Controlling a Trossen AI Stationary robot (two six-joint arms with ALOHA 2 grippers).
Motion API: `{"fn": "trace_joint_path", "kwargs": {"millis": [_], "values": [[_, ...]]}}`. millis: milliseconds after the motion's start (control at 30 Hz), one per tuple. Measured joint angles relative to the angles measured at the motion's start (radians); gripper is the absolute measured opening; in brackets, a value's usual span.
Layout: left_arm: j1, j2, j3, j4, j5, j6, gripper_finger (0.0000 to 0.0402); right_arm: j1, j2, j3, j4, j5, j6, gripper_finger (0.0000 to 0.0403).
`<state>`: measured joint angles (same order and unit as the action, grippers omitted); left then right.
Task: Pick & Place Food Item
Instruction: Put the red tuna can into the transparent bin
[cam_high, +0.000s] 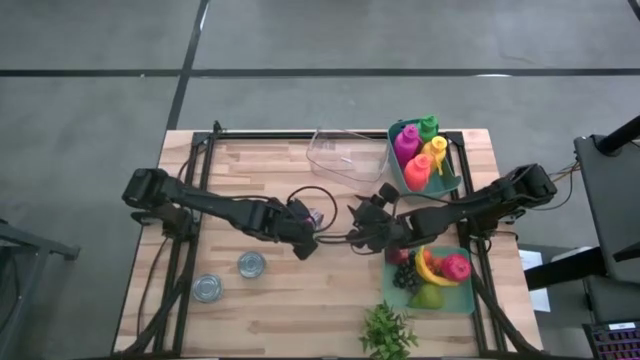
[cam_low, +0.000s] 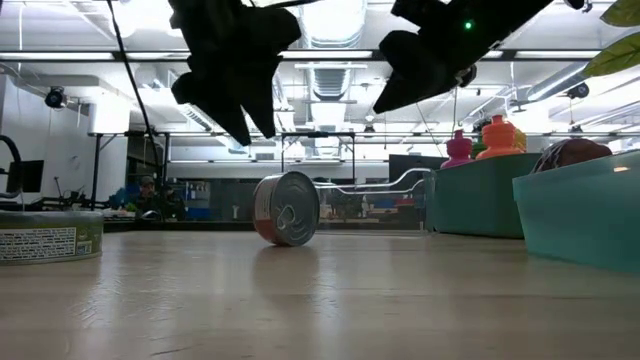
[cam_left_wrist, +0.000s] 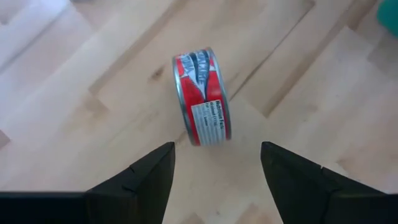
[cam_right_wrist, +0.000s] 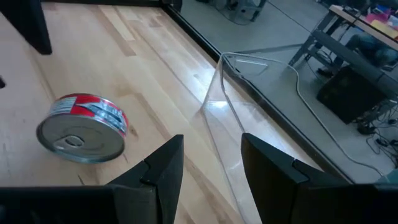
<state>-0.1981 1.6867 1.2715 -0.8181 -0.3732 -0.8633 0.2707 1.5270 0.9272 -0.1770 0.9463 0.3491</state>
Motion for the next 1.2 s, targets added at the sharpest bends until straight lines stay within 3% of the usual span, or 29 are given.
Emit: {"fn": "trace_joint_path", "kwargs": {"millis": [400,700,1200], "values": [[0.003,0.000,-0.015,0.091,-0.179,0.015,0.0243,0.000,-0.068,-0.001,-0.064,0.078,-0.012,0.0157],[0.003,0.001,-0.119,0.323,-0.177,0.134,0.0243,0.000,-0.102,-0.001,-0.063,0.078,-0.011,0.0157],[0.003,-0.001,-0.184,0.325,-0.171,0.045,0.0243,0.000,-0.098,-0.002,-0.075,0.075,-0.008,0.0157]]}}
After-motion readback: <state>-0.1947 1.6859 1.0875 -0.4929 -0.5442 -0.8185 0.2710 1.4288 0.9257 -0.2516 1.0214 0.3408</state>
